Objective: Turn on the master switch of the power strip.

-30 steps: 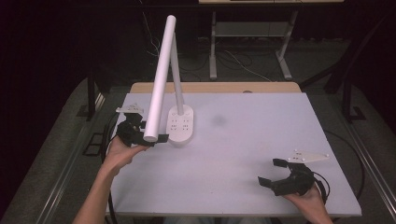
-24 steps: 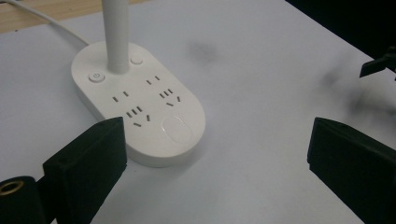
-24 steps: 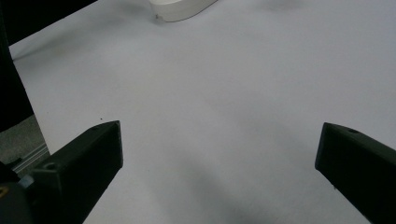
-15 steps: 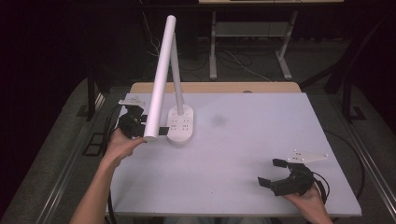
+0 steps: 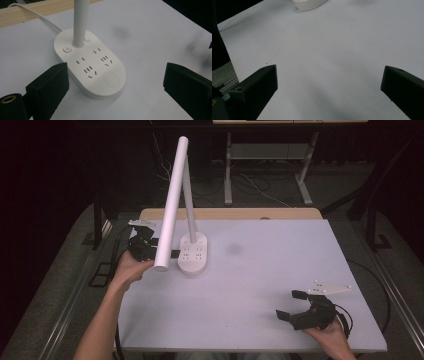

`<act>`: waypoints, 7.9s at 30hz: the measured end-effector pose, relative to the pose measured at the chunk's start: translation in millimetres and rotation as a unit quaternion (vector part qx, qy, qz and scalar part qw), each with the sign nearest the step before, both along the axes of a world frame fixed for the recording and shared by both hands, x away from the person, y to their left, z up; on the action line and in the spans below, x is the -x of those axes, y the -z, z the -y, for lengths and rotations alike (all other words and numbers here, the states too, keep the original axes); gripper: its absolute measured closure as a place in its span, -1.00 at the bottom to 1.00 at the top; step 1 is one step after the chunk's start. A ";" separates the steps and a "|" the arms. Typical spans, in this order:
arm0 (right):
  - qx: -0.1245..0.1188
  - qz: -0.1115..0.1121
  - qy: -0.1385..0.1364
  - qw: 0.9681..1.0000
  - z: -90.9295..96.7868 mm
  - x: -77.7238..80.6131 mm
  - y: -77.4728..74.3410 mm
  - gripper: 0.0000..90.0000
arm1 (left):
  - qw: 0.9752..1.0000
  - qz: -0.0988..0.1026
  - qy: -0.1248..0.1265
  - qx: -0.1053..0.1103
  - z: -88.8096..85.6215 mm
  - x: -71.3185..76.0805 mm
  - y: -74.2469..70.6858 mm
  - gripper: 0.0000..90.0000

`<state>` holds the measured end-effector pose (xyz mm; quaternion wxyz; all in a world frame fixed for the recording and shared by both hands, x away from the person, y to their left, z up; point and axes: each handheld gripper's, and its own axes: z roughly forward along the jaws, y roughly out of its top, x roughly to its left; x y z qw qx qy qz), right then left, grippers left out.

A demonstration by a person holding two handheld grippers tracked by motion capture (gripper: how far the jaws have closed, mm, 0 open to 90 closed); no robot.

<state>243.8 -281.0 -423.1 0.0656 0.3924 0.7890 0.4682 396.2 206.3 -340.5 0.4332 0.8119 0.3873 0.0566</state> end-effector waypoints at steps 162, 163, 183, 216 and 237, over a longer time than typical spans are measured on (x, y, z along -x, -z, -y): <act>0.001 0.017 -0.014 1.000 -3.1 5.1 -2.6 -0.99 | 0.990 -0.070 -0.119 -0.002 31.4 -100.0 82.8 1.00; 0.001 0.017 -0.014 1.000 -2.7 5.1 -2.8 -0.99 | 0.990 -0.070 -0.122 -0.004 32.3 -99.8 82.7 1.00; -0.004 0.016 -0.010 1.000 0.5 3.2 -2.7 -0.99 | 0.982 -0.055 -0.179 0.037 27.8 -99.5 84.3 0.99; -0.002 0.019 -0.007 1.000 1.3 2.1 -3.4 -0.99 | 0.982 0.006 -0.175 0.067 -26.1 -44.8 47.4 0.93; -0.006 0.021 -0.012 1.000 -1.2 3.3 -4.9 -0.99 | 0.980 0.011 -0.134 0.145 -40.8 16.8 34.5 -0.64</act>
